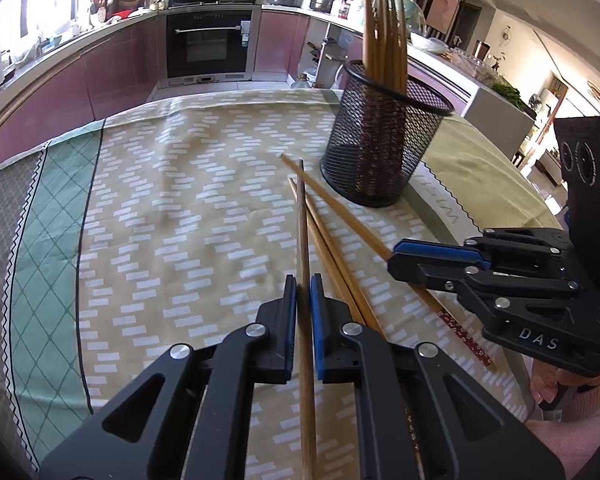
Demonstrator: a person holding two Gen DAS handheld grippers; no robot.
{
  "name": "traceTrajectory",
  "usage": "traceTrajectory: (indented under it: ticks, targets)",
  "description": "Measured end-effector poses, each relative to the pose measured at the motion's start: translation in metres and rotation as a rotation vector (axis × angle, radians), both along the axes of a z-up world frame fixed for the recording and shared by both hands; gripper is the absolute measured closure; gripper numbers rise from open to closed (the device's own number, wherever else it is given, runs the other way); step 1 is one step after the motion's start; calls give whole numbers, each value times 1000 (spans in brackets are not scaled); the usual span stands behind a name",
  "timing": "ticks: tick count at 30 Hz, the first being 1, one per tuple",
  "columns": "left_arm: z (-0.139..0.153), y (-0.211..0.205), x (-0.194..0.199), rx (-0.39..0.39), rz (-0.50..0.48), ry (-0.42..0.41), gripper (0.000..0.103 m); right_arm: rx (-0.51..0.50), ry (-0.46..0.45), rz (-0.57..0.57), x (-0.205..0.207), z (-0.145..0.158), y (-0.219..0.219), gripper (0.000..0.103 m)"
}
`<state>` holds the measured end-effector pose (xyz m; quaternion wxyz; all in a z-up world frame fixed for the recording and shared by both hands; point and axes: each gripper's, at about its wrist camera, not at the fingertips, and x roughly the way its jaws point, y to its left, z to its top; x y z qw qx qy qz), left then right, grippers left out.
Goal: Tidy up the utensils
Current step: 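Close the right gripper on a chopstick while the left gripper grasps another chopstick, then lift the right gripper's chopstick upright into the mesh cup while the left gripper inserts its chopstick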
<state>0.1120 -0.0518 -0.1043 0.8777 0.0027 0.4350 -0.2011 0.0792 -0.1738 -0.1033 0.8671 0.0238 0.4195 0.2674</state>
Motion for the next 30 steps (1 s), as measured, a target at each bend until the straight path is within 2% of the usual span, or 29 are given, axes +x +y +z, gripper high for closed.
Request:
traceTrajectory:
  ticks: [5,8,11,15,18,23,30]
  targets:
    - [-6,-4,1,20,-15,23,95,-26,29,14,5,-8,6,95]
    - [-9,-4,7,38,-12,31,93,-59,26,3,9,-11,9,92]
    - [-9,-5,12,33,-23,34,89,-67,25,10,13,-12,11,92]
    - [-8,-9,20,43,-21,32,89,-78,18,15,18,-12,17,92]
    - [-9,-10,22,44,-11,33,93,-65,22,14,19,-12,15,97]
    - [-6,-5,21,17,7,37,95,-37,4,10,13,-6,7,97]
    - [21,-1,9,-31,-22,-21,95,24,-58,9,1,20,-12,97]
